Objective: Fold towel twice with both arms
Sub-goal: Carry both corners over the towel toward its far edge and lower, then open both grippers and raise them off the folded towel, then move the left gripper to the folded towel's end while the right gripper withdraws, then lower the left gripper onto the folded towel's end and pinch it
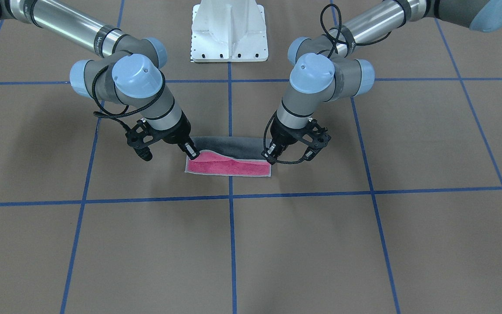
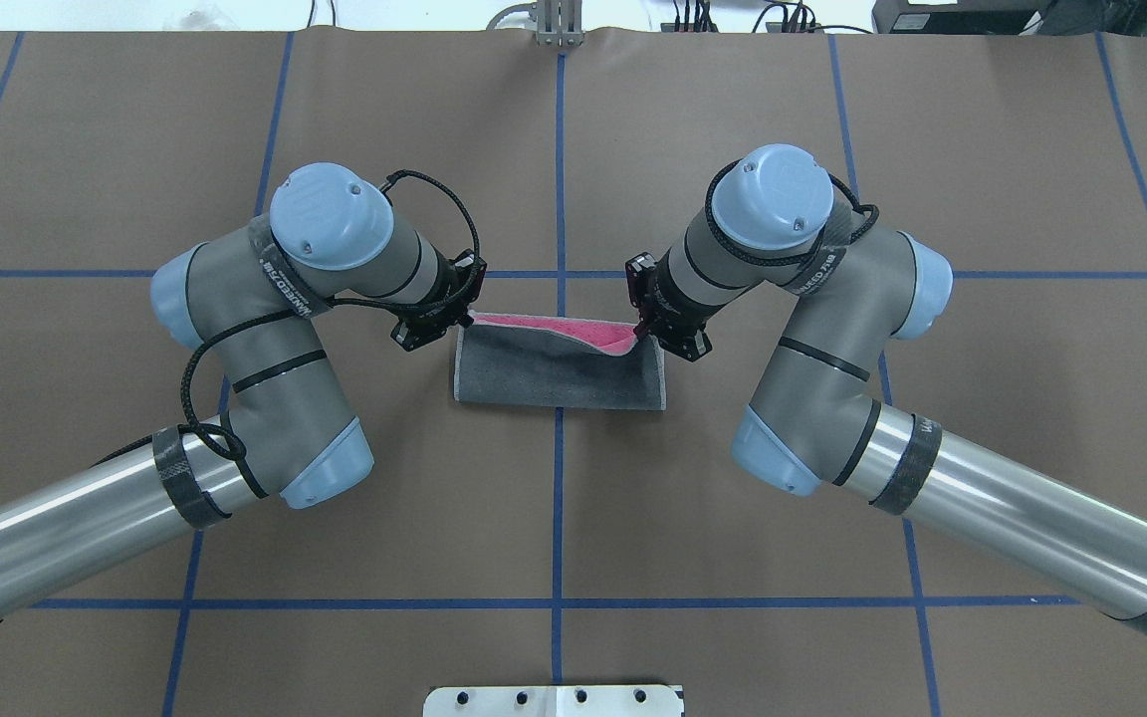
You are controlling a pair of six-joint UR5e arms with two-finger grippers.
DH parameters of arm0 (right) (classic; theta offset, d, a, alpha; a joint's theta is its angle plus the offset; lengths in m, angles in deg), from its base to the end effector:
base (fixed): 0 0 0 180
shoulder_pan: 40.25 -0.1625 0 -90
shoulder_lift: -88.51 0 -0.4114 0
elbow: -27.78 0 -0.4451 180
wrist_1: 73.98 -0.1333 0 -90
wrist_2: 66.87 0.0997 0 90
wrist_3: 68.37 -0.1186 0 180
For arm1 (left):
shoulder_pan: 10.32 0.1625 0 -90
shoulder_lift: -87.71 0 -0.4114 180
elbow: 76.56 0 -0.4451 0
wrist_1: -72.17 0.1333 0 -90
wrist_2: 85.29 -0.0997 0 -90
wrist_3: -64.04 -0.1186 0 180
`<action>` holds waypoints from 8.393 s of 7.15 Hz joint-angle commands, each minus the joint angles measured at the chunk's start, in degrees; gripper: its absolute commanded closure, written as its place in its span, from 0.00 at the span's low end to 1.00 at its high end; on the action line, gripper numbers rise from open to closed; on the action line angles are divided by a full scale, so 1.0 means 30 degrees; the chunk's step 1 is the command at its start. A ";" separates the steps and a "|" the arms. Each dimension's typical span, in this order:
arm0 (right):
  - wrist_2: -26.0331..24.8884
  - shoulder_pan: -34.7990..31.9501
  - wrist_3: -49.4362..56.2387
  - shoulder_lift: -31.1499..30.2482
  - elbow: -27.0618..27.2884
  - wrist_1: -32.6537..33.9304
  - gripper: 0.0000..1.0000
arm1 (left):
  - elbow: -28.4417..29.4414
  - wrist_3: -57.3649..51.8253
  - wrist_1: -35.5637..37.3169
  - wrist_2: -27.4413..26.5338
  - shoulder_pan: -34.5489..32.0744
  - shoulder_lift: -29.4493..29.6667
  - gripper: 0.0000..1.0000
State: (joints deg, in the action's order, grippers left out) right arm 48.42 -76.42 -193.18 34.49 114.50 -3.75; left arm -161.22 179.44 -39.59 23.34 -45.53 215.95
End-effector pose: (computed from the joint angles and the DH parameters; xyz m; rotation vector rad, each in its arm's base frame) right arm -0.5664 -0.5164 0.2412 -0.4150 -0.9410 0.9316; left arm 0.5804 -0.5264 0.2275 -0.2247 0.9967 -0.8129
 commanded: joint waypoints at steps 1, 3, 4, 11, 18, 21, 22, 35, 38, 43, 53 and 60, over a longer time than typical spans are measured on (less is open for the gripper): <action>-0.0023 -0.0070 0.0000 0.0020 -0.0049 0.0000 1.00 | 0.0181 0.0000 -0.0039 0.0000 -0.0156 0.0000 1.00; -0.0023 -0.0187 0.0000 -0.0096 -0.0049 0.0000 0.80 | 0.0736 0.0000 -0.0710 -0.0029 -0.0158 0.0029 1.00; -0.0023 -0.0187 -0.0029 -0.0068 -0.0049 0.0029 0.39 | 0.0768 0.0029 -0.0887 -0.0377 -0.0158 0.0029 0.98; -0.0109 -0.0159 -0.0233 -0.0360 0.0476 -0.0088 0.00 | 0.1326 -0.0029 -0.3204 -0.0674 -0.1358 0.0293 0.00; -0.1289 0.0027 -0.2705 -0.1796 0.2267 0.0117 0.00 | 0.1092 0.1947 -0.2852 -0.0732 -0.1097 0.0586 0.00; -0.1136 -0.0656 -0.1846 -0.1943 0.2061 0.0030 0.00 | -0.0836 0.3598 -0.0283 -0.0849 0.0279 0.0702 0.01; -0.1136 -0.0656 -0.1846 -0.1972 0.2090 -0.0058 0.00 | -0.0959 0.3835 -0.0245 -0.0849 0.0514 0.0674 0.01; 0.0651 -0.2678 0.1728 -0.3671 0.2002 -0.0059 0.00 | 0.4776 0.8316 0.1953 -0.3134 0.4412 0.6734 0.18; 0.0651 -0.2648 0.1758 -0.3701 0.1827 -0.0088 0.00 | 0.5512 0.8320 0.1719 -0.3718 0.4413 0.7118 0.19; 0.0651 -0.2853 0.1905 -0.3760 0.1826 -0.0088 0.00 | 0.5954 0.8408 0.1425 -0.3984 0.4471 0.7235 0.27; 0.0680 -0.3117 0.1904 -0.3730 0.1621 -0.0088 0.00 | 0.5866 0.8496 0.1660 -0.3984 0.4706 0.7295 0.97; 0.1003 -0.3585 0.2051 -0.3701 0.1621 -0.0059 0.00 | 0.0807 0.6977 0.1689 -0.3340 0.4822 0.4284 1.00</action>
State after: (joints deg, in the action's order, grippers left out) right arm 51.27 -86.83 -187.10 23.38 119.36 -3.99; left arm -154.76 202.08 -34.61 13.08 -31.32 231.49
